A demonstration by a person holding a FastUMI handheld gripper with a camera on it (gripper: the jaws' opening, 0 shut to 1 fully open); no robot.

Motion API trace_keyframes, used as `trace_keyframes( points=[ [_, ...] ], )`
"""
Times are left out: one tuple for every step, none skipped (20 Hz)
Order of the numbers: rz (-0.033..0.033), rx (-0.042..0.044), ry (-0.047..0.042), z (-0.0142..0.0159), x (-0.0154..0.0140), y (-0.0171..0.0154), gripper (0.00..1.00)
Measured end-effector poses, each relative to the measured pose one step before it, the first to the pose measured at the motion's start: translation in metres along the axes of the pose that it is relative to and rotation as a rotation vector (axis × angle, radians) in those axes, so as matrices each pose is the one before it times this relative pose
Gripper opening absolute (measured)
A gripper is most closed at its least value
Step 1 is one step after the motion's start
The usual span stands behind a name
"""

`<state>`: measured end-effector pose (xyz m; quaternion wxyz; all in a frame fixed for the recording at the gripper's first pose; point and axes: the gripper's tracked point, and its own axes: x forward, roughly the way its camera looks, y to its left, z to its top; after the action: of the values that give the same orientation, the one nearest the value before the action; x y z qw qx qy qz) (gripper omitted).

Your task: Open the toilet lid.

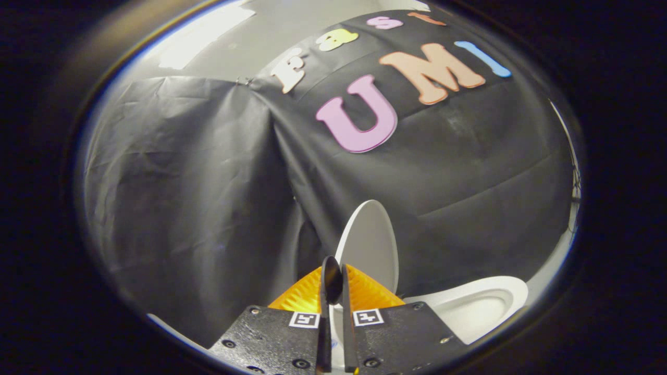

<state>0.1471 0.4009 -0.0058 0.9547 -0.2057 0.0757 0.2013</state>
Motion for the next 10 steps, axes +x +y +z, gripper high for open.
trace_keyframes(
  points=[
    [0.01243,-0.02181,0.01122,-0.00191,0.00345,0.00921,0.09],
    [0.01026,-0.0224,0.01346,-0.00477,0.0057,0.00757,0.09],
    [0.01549,-0.01734,0.012,-0.00175,0.00555,0.0096,0.09],
    [0.00821,-0.01853,0.01153,-0.00004,0.0052,0.00662,0.1],
    [0.00983,-0.01294,0.00968,-0.00048,0.00513,0.00662,0.1],
    [0.00665,-0.01526,0.01125,-0.00176,0.00446,0.00517,0.1],
    [0.00781,-0.01872,0.01199,-0.00117,0.00508,0.00543,0.1],
    [0.00801,-0.01617,0.01055,-0.00157,0.00431,0.00606,0.1],
    [0.00946,-0.01882,0.01299,-0.00151,0.00552,0.00648,0.1],
    [0.01619,-0.01774,0.01771,-0.00218,0.0073,0.00714,0.1]
  ],
)
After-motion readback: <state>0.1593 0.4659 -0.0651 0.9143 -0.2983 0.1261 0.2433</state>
